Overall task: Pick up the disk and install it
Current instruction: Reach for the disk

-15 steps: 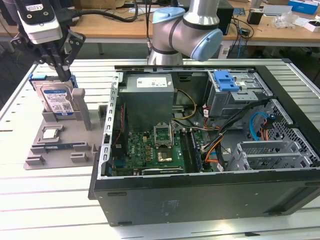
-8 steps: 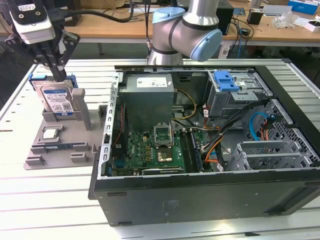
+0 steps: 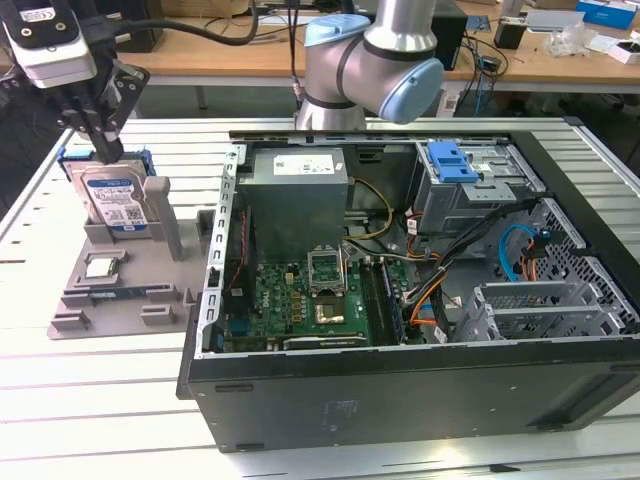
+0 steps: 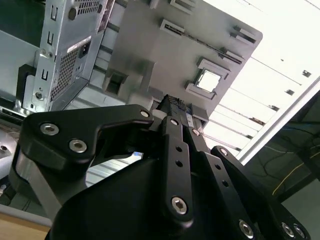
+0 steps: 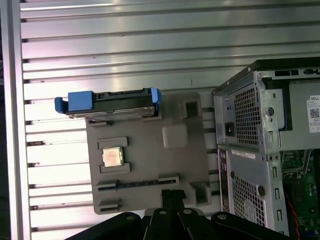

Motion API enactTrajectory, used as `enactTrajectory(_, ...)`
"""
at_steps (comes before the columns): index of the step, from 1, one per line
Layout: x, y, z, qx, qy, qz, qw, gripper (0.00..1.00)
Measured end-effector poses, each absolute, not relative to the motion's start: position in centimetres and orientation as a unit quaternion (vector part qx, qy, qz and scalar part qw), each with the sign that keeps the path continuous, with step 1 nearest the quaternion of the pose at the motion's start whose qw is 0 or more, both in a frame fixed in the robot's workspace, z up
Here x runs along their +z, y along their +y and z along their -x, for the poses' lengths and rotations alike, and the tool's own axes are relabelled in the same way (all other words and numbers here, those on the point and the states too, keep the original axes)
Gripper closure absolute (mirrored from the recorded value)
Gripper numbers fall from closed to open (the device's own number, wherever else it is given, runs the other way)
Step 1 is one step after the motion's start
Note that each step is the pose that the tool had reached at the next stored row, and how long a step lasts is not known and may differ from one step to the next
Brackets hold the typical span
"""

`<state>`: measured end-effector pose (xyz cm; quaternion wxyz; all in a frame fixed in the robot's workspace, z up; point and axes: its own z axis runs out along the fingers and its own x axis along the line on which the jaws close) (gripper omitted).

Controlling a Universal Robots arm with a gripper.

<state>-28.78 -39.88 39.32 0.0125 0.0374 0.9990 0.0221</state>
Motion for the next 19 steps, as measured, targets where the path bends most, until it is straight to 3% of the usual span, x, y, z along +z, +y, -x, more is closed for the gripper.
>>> enactTrajectory(19, 39.3, -39.9, 32.2, 0.022, 0.999, -0.037, 0.012, 0.89)
